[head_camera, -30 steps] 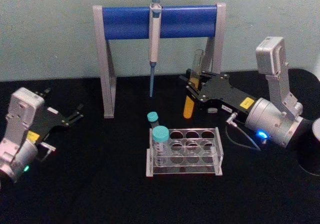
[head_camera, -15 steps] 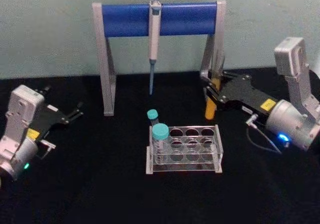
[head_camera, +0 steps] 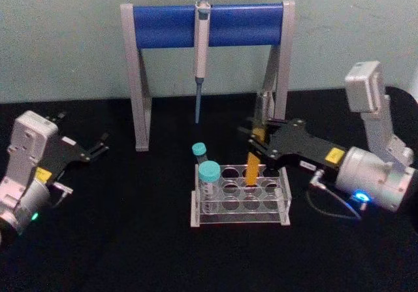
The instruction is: Pick up the test tube from the test tube rack, shake it, then place it back into the test tube rack.
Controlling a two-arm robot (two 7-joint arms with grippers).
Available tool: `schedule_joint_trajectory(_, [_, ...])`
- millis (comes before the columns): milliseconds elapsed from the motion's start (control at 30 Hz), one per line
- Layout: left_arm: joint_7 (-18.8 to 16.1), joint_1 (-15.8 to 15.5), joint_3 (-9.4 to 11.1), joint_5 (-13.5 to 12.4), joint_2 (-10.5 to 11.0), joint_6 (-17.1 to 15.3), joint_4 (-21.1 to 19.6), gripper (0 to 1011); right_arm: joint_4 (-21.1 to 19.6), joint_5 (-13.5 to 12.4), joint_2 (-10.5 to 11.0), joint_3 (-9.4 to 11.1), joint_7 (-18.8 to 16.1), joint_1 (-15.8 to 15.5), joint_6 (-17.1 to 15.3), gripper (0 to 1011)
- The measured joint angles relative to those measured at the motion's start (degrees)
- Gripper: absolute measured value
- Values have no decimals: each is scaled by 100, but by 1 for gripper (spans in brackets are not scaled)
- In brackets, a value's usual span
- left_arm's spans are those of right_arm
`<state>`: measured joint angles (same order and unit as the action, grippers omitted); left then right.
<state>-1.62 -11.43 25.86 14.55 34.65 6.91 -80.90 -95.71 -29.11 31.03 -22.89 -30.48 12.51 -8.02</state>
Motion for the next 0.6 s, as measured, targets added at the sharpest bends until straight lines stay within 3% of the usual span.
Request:
schedule_joint_trajectory(233, [0,0,0,0,0,0,0,1001,457,3,-337,-211,22,380,344,232])
schedule_joint_trajectory(433, [0,0,0,0,0,0,0,1001,737,158,-551,-194,328,516,618,232])
schedule_joint_trajectory(600, [0,0,0,0,0,0,0,1001,796,309,-594,-141,503,526,653,232])
